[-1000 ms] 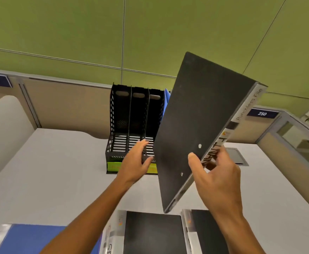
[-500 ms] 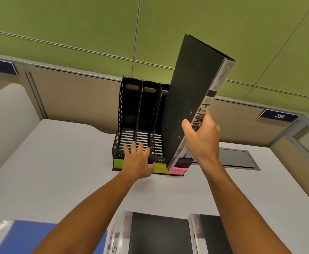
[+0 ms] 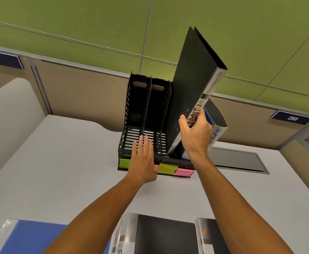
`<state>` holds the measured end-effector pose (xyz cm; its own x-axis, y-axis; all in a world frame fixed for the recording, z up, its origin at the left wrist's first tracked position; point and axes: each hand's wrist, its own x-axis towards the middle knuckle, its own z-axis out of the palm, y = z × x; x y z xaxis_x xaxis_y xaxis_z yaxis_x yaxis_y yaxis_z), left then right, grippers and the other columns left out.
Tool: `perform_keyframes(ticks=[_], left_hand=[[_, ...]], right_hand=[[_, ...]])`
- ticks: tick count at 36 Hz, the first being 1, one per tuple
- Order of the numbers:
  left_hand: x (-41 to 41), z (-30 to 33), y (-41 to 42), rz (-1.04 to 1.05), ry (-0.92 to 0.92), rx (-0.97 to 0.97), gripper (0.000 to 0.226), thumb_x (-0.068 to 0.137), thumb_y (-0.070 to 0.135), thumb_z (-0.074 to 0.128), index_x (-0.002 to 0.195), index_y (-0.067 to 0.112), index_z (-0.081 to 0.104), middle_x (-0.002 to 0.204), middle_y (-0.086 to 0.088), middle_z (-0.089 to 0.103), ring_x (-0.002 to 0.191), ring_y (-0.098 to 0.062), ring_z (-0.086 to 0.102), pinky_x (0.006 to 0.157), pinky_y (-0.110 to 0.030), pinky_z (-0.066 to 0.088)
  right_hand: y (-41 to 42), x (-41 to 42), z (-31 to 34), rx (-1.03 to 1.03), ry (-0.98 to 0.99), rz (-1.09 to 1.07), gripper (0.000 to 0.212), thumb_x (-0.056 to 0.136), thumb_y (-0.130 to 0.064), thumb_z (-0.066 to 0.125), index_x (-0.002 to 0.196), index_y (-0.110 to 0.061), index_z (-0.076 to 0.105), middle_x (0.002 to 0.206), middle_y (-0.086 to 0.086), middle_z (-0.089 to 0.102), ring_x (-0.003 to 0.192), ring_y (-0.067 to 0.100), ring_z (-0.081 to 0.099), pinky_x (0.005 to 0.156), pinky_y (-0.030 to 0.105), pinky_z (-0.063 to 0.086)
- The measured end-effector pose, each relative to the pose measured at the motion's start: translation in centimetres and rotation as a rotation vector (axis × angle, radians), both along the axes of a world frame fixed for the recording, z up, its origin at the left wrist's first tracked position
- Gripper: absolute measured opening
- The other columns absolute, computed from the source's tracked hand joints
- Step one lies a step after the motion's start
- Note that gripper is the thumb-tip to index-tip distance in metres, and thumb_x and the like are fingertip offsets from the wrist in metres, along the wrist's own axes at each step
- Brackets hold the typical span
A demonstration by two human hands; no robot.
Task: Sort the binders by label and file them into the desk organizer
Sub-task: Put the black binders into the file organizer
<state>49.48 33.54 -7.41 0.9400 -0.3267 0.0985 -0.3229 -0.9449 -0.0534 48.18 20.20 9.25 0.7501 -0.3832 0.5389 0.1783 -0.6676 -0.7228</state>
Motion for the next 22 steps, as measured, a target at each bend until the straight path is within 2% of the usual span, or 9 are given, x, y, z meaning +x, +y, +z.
perform_keyframes(ticks=[5, 8, 13, 17, 19, 22], left_hand=[[-0.2, 0.2, -0.2, 0.010, 0.012, -0.034, 0.109, 0.088, 0.067, 0.045, 0.156, -0.004, -0.003, 0.164, -0.028, -0.009, 0.152, -0.042, -0.011, 0.125, -0.054, 0.004], [0.1, 0.4, -0.3, 0.008, 0.040, -0.027, 0.107, 0.090, 0.066, 0.045, 0.157, -0.003, -0.002, 0.165, -0.027, -0.005, 0.153, -0.041, -0.007, 0.125, -0.053, 0.005], [0.2, 0.5, -0.3, -0.007, 0.033, -0.002, 0.104, 0.090, 0.064, 0.045, 0.157, -0.003, 0.000, 0.165, -0.026, -0.002, 0.154, -0.041, -0.003, 0.125, -0.052, 0.003], [0.1, 0.5, -0.4, -0.004, 0.028, -0.006, 0.105, 0.089, 0.063, 0.045, 0.157, -0.003, 0.000, 0.165, -0.027, -0.001, 0.154, -0.040, -0.003, 0.125, -0.052, 0.005], [0.1, 0.5, -0.4, -0.003, 0.025, -0.012, 0.105, 0.089, 0.062, 0.047, 0.157, -0.003, 0.001, 0.165, -0.027, -0.001, 0.154, -0.040, -0.002, 0.125, -0.052, 0.005], [0.1, 0.5, -0.4, -0.008, 0.022, -0.026, 0.105, 0.088, 0.062, 0.048, 0.157, -0.003, 0.004, 0.165, -0.026, 0.002, 0.154, -0.040, 0.000, 0.125, -0.052, 0.007]], right_hand=[[0.4, 0.4, -2.6, 0.016, 0.063, -0.003, 0.022, 0.094, -0.027, 0.064, 0.113, -0.014, 0.060, 0.085, -0.015, 0.059, 0.078, 0.000, 0.059, 0.064, 0.004, 0.046], [0.7, 0.5, -3.8, 0.013, 0.088, -0.001, 0.026, 0.095, -0.026, 0.064, 0.118, -0.014, 0.059, 0.091, -0.013, 0.059, 0.084, -0.003, 0.058, 0.065, -0.001, 0.043], [1.0, 1.6, -4.0, -0.009, 0.118, 0.033, 0.034, 0.095, -0.027, 0.062, 0.127, -0.020, 0.054, 0.107, -0.008, 0.064, 0.092, 0.005, 0.062, 0.067, 0.005, 0.047], [1.2, 2.3, -4.8, -0.033, 0.175, 0.055, 0.039, 0.094, -0.026, 0.061, 0.132, -0.022, 0.052, 0.099, -0.015, 0.064, 0.082, -0.006, 0.061, 0.057, 0.004, 0.046], [1.2, 2.4, -5.8, -0.057, 0.236, 0.056, 0.035, 0.094, -0.025, 0.061, 0.128, -0.020, 0.054, 0.094, -0.013, 0.066, 0.074, -0.003, 0.061, 0.057, 0.009, 0.050], [0.9, 2.0, -7.9, -0.073, 0.334, 0.066, 0.030, 0.095, -0.023, 0.061, 0.124, -0.016, 0.055, 0.096, -0.006, 0.068, 0.075, 0.004, 0.061, 0.063, 0.016, 0.052]])
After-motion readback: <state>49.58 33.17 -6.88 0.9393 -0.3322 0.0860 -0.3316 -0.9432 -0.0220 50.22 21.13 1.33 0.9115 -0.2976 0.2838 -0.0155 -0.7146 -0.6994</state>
